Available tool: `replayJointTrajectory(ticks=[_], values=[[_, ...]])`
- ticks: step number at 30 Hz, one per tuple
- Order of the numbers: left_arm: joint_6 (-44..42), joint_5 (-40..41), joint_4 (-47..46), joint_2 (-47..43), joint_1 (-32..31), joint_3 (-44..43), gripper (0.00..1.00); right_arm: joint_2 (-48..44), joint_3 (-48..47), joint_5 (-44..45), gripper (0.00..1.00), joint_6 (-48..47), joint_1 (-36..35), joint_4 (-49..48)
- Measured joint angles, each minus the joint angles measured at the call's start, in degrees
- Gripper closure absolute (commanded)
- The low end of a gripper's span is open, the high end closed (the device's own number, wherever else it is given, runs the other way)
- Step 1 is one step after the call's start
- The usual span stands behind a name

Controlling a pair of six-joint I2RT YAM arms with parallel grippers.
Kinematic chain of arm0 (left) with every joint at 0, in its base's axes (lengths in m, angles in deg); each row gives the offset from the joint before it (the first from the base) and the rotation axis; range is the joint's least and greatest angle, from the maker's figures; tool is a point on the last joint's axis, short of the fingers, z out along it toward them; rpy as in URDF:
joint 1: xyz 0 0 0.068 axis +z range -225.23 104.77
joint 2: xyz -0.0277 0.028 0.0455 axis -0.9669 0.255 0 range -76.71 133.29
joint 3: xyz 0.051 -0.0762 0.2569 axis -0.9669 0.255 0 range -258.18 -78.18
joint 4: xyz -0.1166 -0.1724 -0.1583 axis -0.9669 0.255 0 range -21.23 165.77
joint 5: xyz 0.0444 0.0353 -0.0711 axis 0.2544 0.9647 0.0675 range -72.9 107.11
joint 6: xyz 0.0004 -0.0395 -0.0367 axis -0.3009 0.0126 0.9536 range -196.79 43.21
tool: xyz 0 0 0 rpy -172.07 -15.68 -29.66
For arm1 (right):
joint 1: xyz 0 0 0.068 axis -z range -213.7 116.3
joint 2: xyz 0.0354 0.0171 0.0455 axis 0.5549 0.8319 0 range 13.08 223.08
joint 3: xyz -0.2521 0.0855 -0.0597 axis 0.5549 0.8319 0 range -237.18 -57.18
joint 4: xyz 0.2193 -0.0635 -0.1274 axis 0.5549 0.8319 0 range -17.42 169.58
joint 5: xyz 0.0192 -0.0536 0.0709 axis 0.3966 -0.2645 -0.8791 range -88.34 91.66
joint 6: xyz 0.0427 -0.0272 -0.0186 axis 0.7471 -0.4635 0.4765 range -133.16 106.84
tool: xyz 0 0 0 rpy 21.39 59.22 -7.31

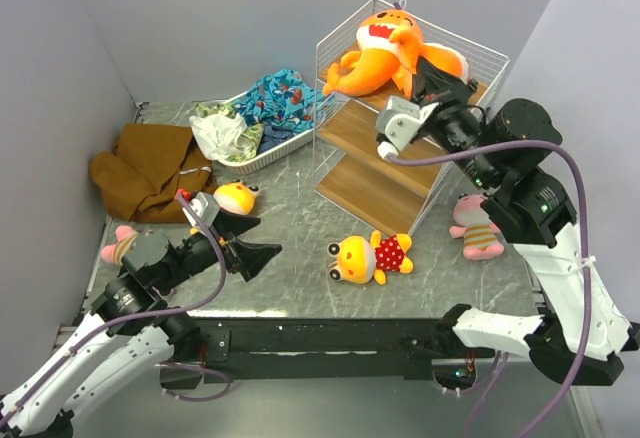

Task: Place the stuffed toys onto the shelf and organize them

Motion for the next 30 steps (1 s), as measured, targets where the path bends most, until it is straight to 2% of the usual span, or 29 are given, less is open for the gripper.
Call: replayJointTrajectory(ticks=[6, 10, 13, 14, 15, 20, 30], values=[[0.00, -0.39, 0.00, 0.79, 0.00, 0.00, 0.04, -3.10, 3.67, 0.48, 1.00, -5.18, 1.38, 2.95], [0.00, -0.39, -0.02, 0.83, 0.00, 0.00, 0.04, -3.82, 5.90, 0.96, 0.94, -6.82, 1.40, 5.20], [0.00, -0.44, -0.02, 0.85, 0.00, 0.00, 0.04, -3.89, 7.69, 0.92, 0.85, -7.08, 1.53, 6.14], [0.00, -0.46, -0.02, 0.85, 0.00, 0.00, 0.03, -3.91, 8.15, 0.90, 0.75, -6.99, 1.62, 6.51], [0.00, -0.50, 0.00, 0.85, 0.00, 0.00, 0.04, -3.91, 8.48, 0.79, 0.71, -6.95, 1.68, 7.32], [0.00, -0.83, 0.00, 1.11, 0.00, 0.00, 0.04, -4.04, 8.85, 0.22, 0.53, -4.94, 1.86, 9.14], [0.00, -1.38, -0.04, 1.25, 0.00, 0.00, 0.03, -5.33, 8.83, -0.13, 0.38, 3.39, 1.90, 13.46]])
